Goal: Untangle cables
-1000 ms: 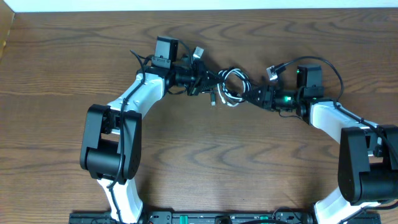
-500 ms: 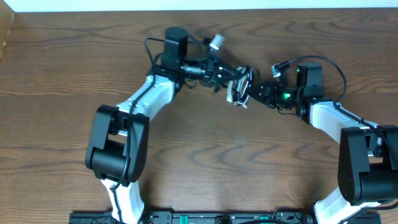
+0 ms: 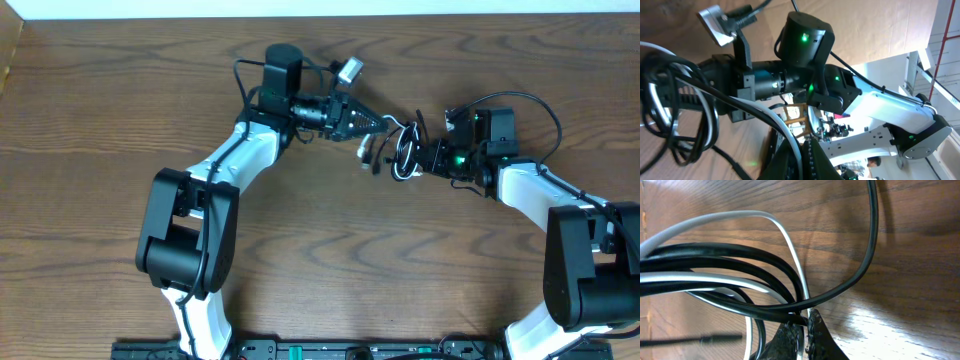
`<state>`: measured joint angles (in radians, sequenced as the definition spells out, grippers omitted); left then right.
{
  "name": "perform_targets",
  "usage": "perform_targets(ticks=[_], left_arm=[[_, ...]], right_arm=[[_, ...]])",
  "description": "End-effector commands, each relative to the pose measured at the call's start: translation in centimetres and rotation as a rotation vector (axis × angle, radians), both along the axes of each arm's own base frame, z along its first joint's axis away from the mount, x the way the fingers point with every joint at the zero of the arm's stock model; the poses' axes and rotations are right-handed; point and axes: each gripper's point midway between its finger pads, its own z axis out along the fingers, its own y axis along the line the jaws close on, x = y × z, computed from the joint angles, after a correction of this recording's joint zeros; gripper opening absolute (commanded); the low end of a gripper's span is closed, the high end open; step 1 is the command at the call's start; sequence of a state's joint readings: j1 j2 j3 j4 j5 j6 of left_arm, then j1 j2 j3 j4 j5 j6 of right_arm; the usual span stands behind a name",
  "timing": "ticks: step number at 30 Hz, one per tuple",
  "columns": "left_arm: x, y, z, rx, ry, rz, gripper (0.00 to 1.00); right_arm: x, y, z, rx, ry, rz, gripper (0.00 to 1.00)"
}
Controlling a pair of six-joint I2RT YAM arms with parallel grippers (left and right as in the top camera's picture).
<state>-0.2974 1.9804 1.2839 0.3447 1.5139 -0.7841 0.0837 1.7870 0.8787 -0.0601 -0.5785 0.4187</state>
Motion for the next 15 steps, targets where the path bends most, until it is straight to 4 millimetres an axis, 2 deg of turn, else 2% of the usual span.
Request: perform_targets(ticks=[1,7,12,15], left_arm=[[-0.4,1.3,0.8,-0.032,-0.058,-0.015,0.07],[0.2,2.0,-1.1,0.004,-0.033,0.049,0.09],[0.6,2.2,-6.1,0.158,0.042,0.180,0.09],[0.8,3.1,-9.7,0.316,0.053,0.255,0.09]], right_arm=[[0.0,-0.9,-0.6,-0.032,-0.008,0.002,0.01],[-0.6,2.1,2.5,0.140,-0.129,0.201,0.01],[-1.0,3.1,3.7,0.215,-0.150,0.254,0.01],[-1.2,3.3,3.9,0.230,-0.151,0.264,0.01]])
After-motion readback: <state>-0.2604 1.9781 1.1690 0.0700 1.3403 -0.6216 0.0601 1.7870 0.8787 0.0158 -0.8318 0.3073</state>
